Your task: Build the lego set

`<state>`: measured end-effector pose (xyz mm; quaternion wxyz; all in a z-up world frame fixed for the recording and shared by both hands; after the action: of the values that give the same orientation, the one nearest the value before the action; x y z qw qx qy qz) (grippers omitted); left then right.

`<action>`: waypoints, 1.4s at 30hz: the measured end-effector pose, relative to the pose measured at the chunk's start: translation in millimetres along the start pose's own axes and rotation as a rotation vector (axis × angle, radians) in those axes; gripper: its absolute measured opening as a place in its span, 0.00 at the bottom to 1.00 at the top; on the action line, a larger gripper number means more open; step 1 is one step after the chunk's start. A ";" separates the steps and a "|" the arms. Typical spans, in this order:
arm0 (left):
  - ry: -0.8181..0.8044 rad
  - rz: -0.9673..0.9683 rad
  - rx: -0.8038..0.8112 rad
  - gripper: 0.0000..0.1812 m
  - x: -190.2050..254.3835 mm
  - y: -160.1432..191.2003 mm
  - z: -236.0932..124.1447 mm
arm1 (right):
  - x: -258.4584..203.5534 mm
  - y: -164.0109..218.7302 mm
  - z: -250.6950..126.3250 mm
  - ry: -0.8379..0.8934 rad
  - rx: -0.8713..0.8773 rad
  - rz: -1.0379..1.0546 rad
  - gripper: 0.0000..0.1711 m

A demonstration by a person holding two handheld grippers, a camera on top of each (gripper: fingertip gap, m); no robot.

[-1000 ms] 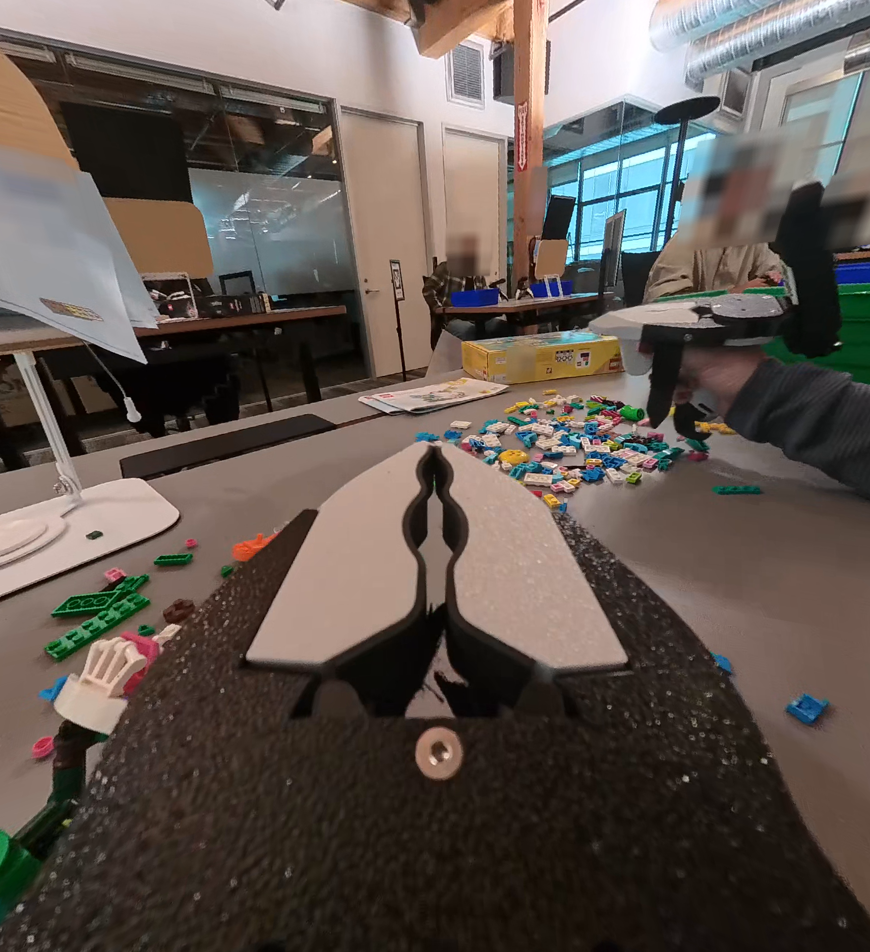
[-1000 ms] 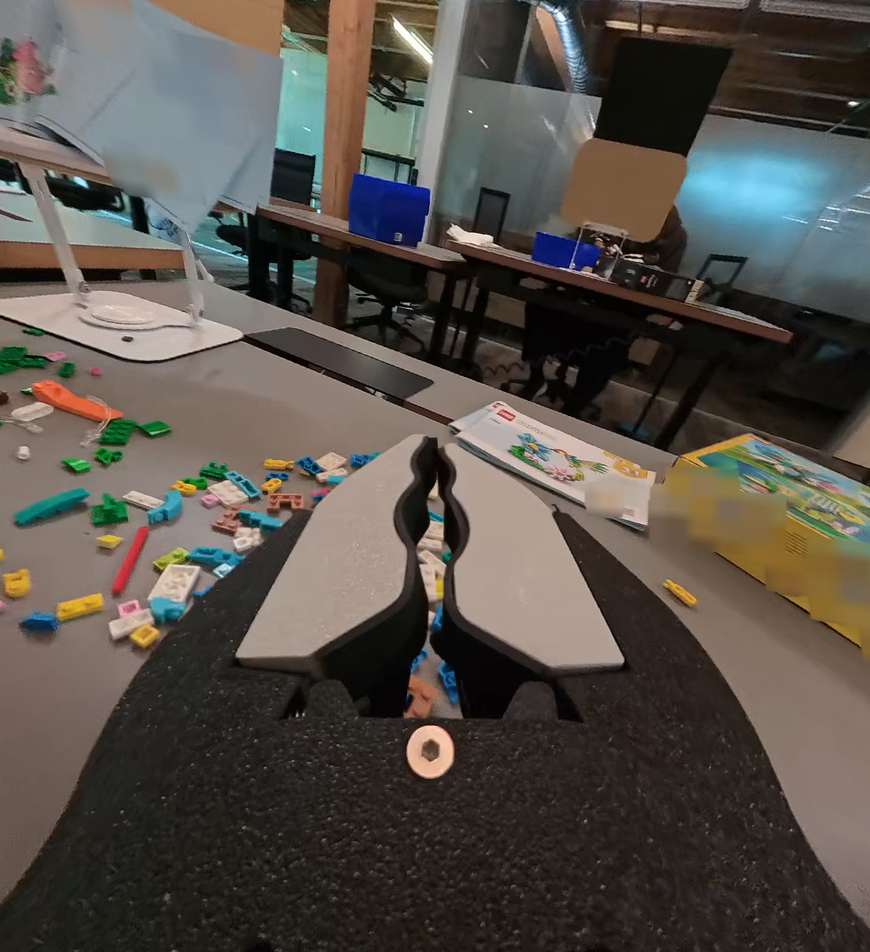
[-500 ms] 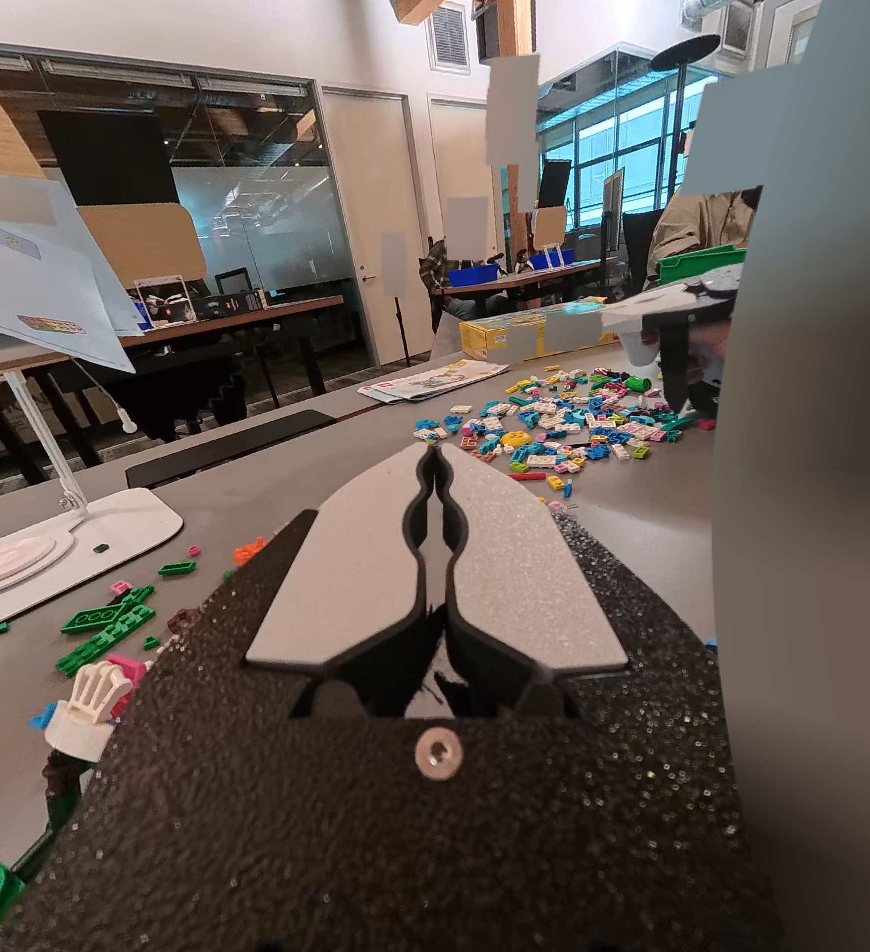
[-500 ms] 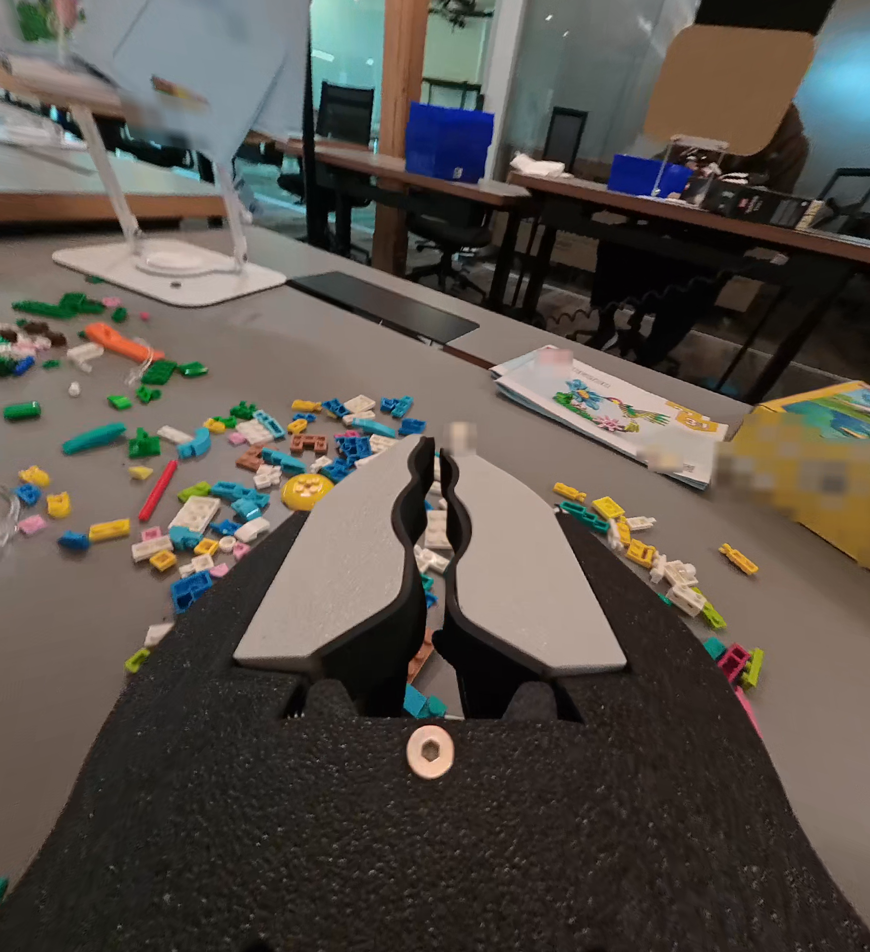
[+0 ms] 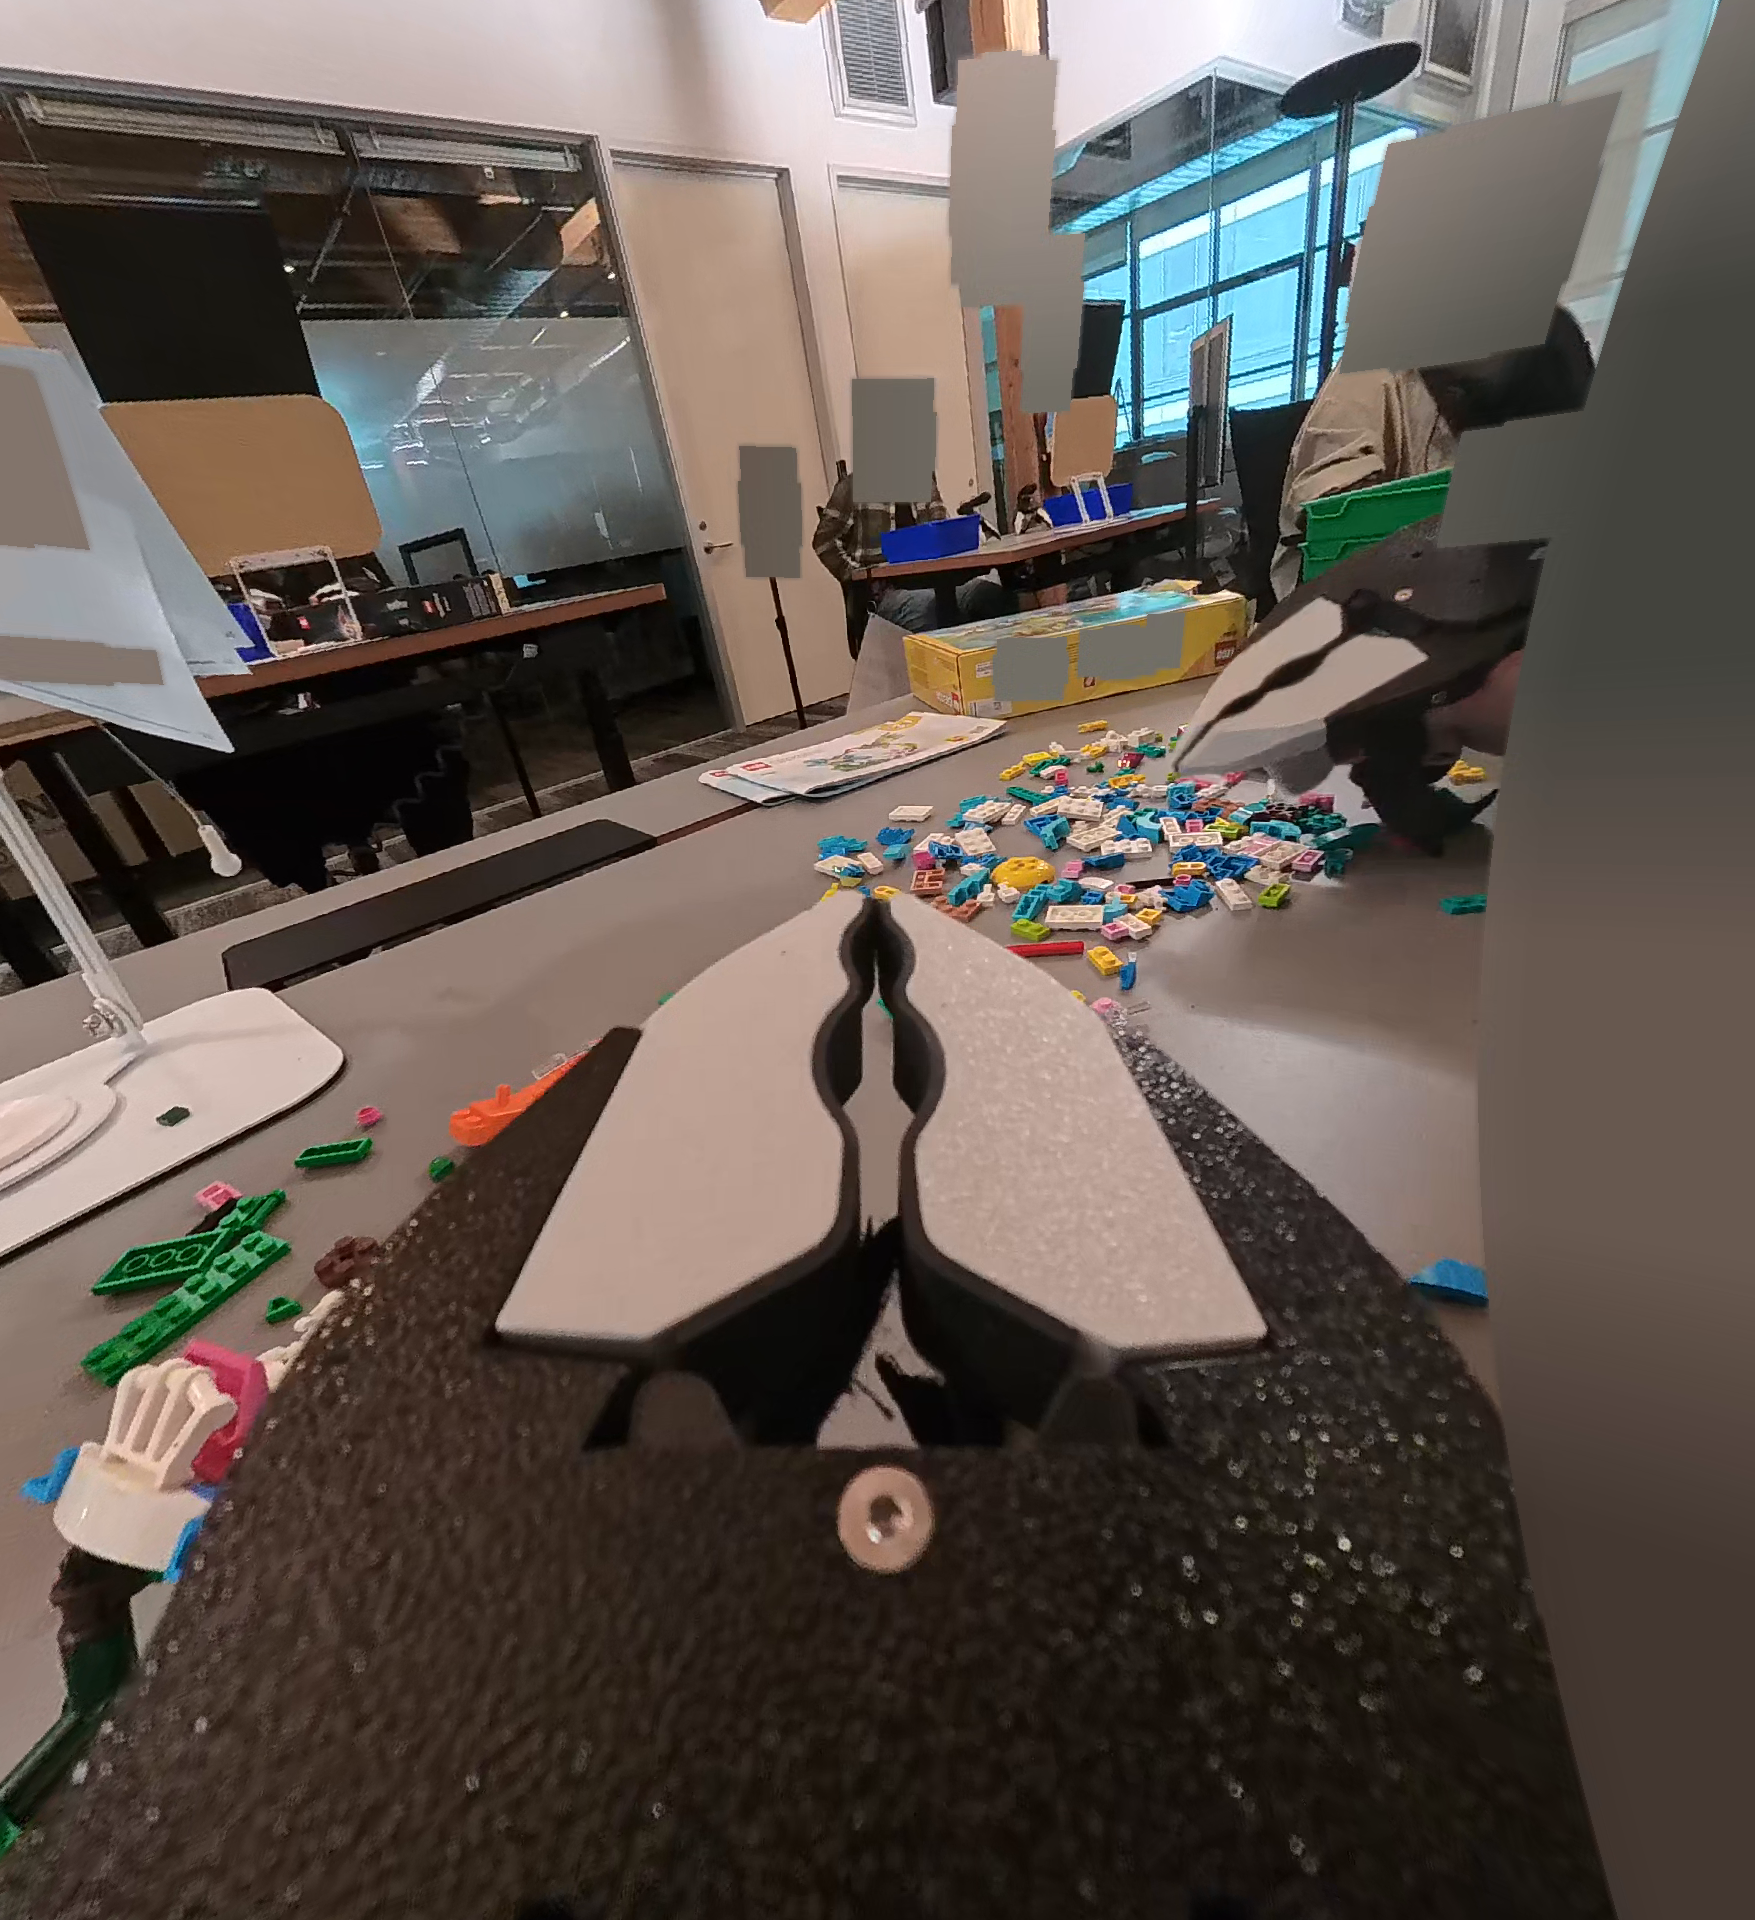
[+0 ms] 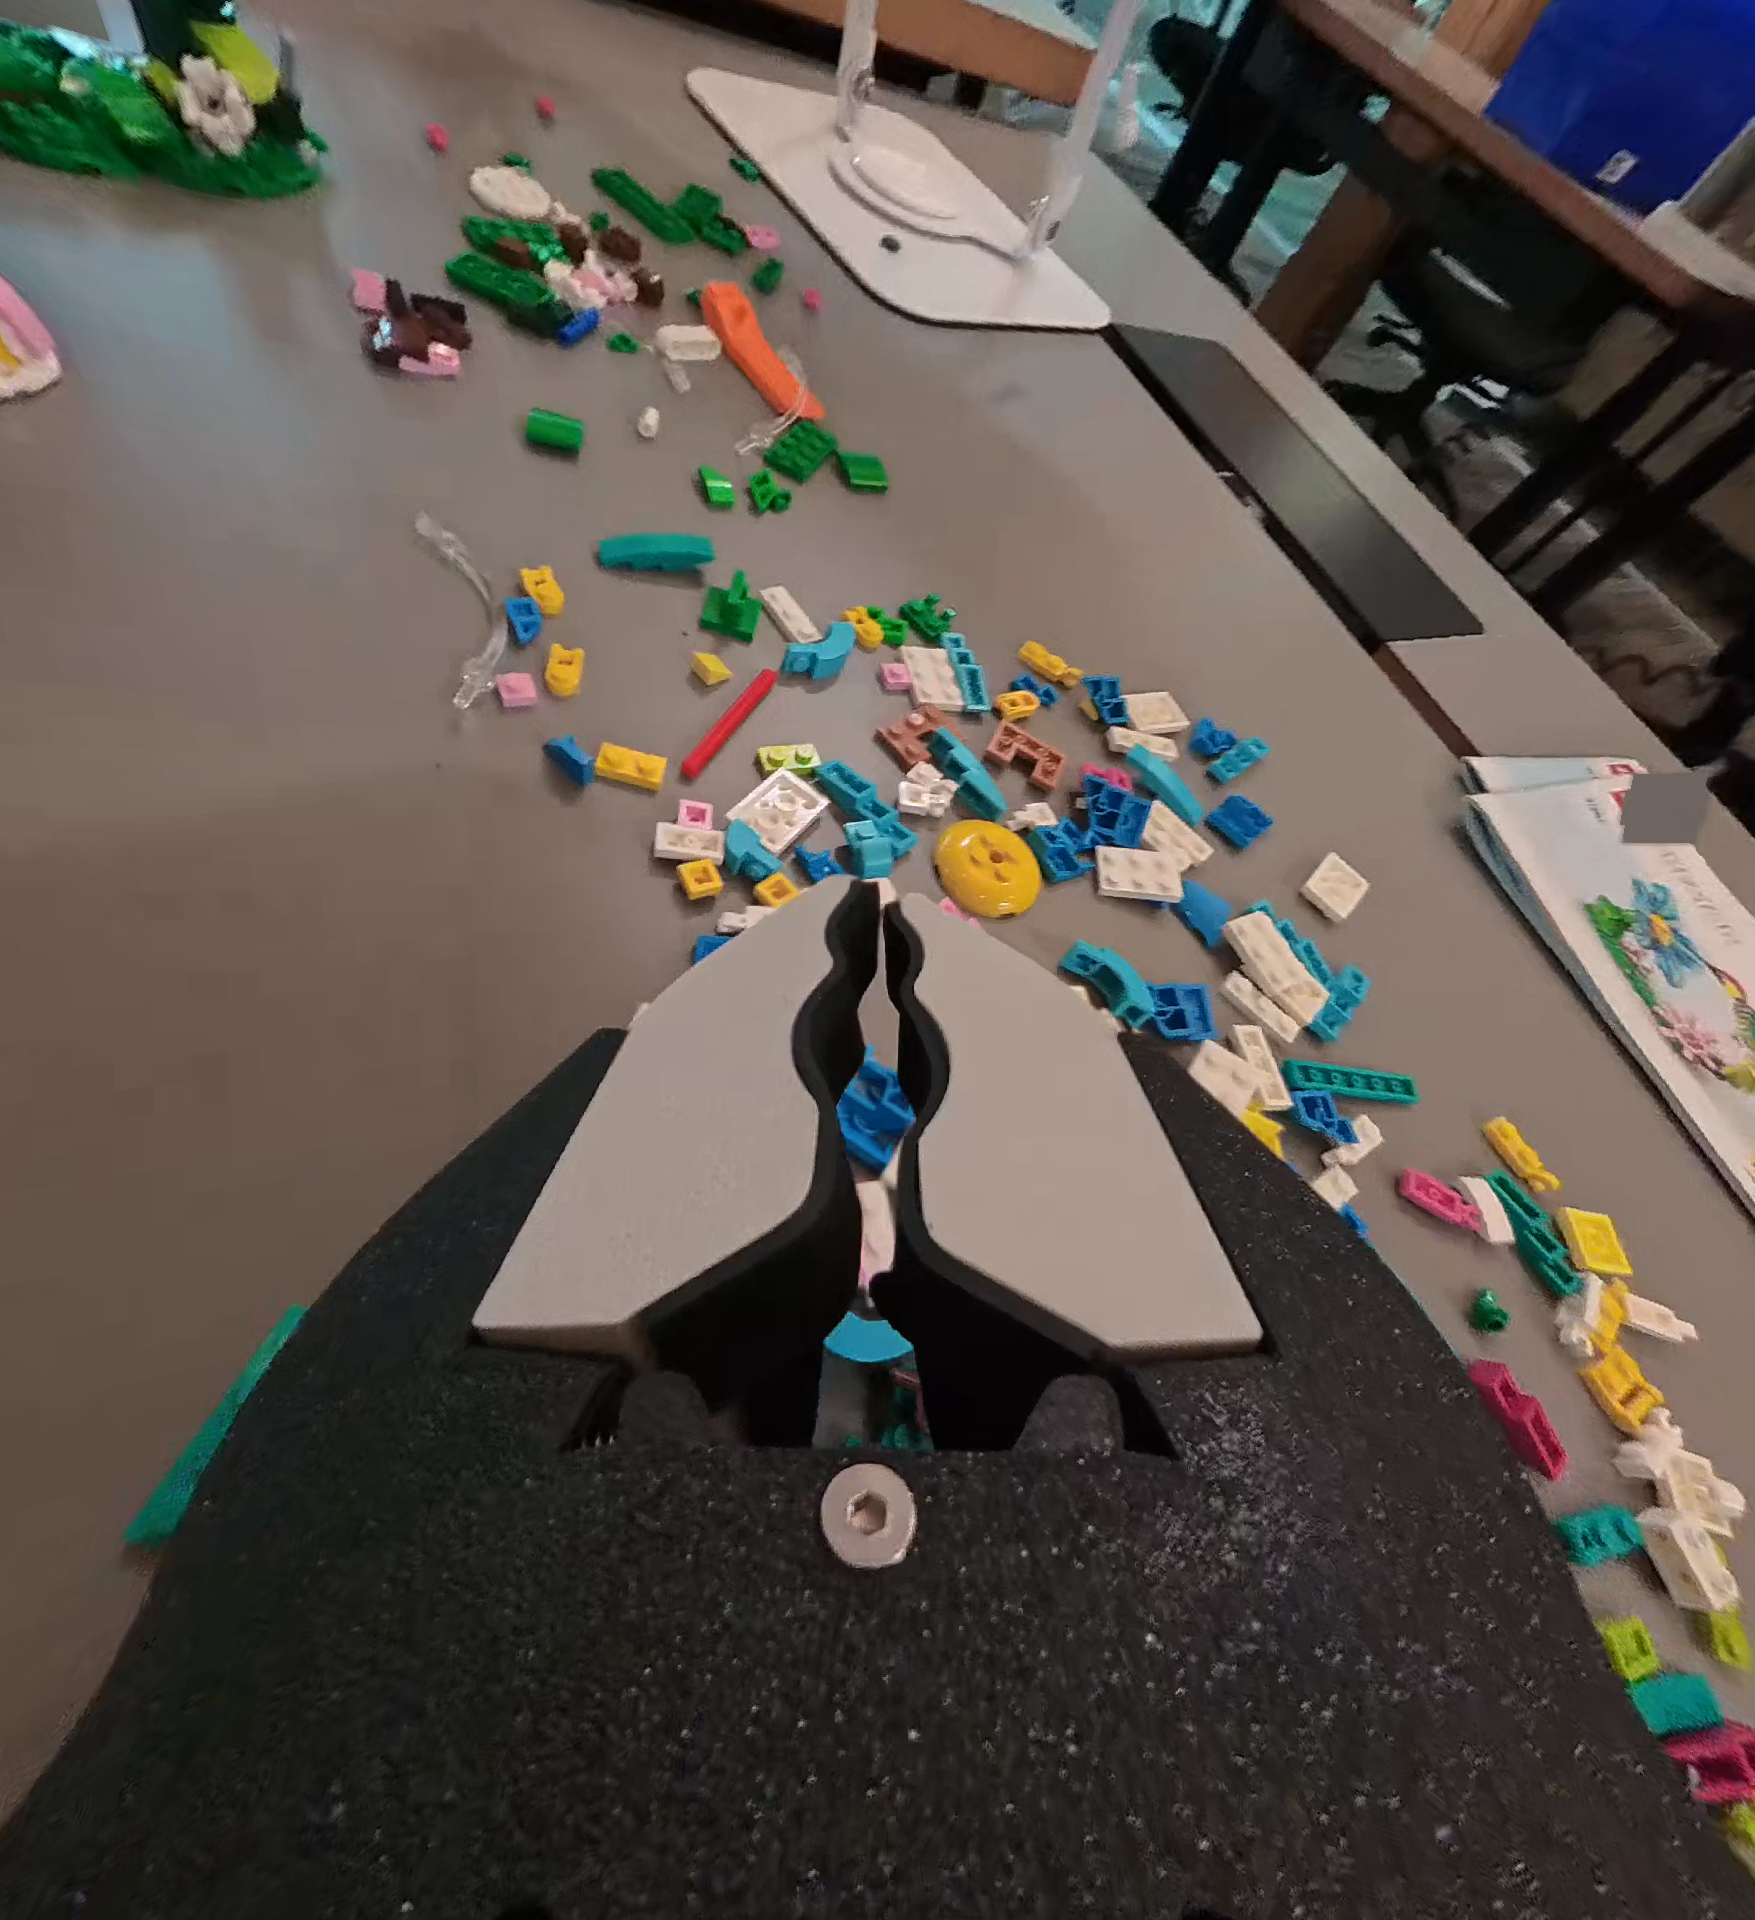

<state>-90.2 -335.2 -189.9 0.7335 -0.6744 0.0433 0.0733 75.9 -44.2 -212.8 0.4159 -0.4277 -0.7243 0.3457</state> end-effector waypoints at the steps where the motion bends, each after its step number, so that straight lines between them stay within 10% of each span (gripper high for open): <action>1: 0.001 0.001 -0.001 0.00 0.1 0.1 0.1 | 3.4 0.2 -2.2 0.025 0.014 0.014 0.00; 31: 0.017 -0.017 0.002 0.00 -0.5 0.0 0.6 | -2.6 7.4 -3.2 -0.102 -0.045 0.082 0.00; 42: 0.018 -0.017 0.002 0.00 -0.6 0.0 0.7 | 75.4 36.5 -63.9 0.844 0.026 0.245 0.00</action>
<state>-90.7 -334.6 -189.7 0.7344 -0.6746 0.0443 0.0608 123.7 47.9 -194.4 0.6366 -0.6090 -0.4304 0.1966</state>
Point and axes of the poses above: each gripper's, where its closed fingertips meet, z out along the fingers, y out of its underside, x = y × z across the jaws, the point moved 7 cm from there along -z, back along the fingers
